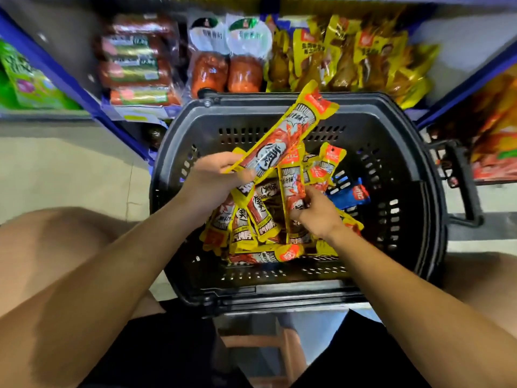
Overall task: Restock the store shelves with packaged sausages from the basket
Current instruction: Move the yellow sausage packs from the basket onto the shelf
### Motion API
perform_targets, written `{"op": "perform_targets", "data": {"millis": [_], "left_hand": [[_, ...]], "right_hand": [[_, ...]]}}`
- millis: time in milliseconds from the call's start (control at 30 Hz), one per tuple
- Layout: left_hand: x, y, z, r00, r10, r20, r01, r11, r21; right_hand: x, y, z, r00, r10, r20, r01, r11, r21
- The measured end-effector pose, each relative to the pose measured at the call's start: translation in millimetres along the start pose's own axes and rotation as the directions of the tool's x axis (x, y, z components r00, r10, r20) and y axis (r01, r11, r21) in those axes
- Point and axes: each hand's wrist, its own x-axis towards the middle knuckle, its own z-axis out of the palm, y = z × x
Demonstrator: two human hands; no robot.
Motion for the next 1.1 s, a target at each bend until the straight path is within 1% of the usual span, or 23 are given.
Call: {"op": "perform_targets", "data": {"millis": [33,133,267,467,567,633,700,767,833,900,967,1033,1100], "left_hand": [[-4.7,1.3,2.6,1.0,0.014,0.003,-0.014,1.0,-0.001],[-21.4,8.9,9.9,0.996,0.087,-0.004,-0.087,0.996,0.015],[-41.1,23.5,17.7,0.991,0.134,-0.025,-0.135,0.989,-0.052],[-68.0,56.2,35.8,0.974,0.224,-0.013,-0.224,0.973,-0.05],[-76.1,76.5,46.8,0.962,0.274,-0.007,-0.273,0.959,-0.07],[-78.4,90.3,54.6,0.954,0.301,0.006,-0.299,0.949,-0.099],[-79.2,103.9,60.8,0.945,0.327,0.014,-0.323,0.938,-0.123],[-76.9,117.2,66.0,0.936,0.352,0.012,-0.347,0.926,-0.146],[-71.3,129.4,70.3,0.93,0.368,0.007,-0.362,0.918,-0.16],[-63.7,141.1,74.3,0.927,0.374,-0.011,-0.371,0.914,-0.163],[-54.3,151.3,78.7,0.929,0.369,-0.037,-0.37,0.913,-0.172],[-44.1,160.9,84.7,0.935,0.349,-0.063,-0.354,0.917,-0.182],[-33.3,169.1,90.9,0.941,0.326,-0.09,-0.337,0.922,-0.19]], "right_hand": [[-8.3,-2.4,-6.2,0.999,-0.025,-0.042,0.026,0.999,0.034],[-30.2,-7.1,-25.1,0.981,-0.059,-0.182,0.071,0.996,0.058],[-59.6,-15.3,-49.9,0.943,-0.092,-0.321,0.155,0.972,0.176],[-99.9,-31.5,-88.7,0.894,-0.166,-0.417,0.3,0.912,0.279],[-112.3,-44.6,-110.9,0.873,-0.24,-0.426,0.394,0.861,0.322],[-117.6,-52.3,-127.3,0.866,-0.272,-0.42,0.426,0.841,0.333],[-119.4,-59.1,-145.0,0.86,-0.273,-0.432,0.426,0.85,0.31],[-118.8,-65.7,-166.7,0.836,-0.263,-0.482,0.42,0.871,0.254],[-116.1,-72.0,-191.9,0.82,-0.223,-0.527,0.389,0.893,0.228],[-112.9,-78.3,-216.5,0.83,-0.171,-0.53,0.329,0.919,0.217],[-105.7,-84.5,-238.1,0.831,-0.182,-0.526,0.304,0.94,0.155],[-92.4,-91.1,-259.0,0.798,-0.191,-0.571,0.274,0.96,0.063],[-80.9,-101.7,-277.6,0.742,-0.202,-0.64,0.223,0.974,-0.048]]}}
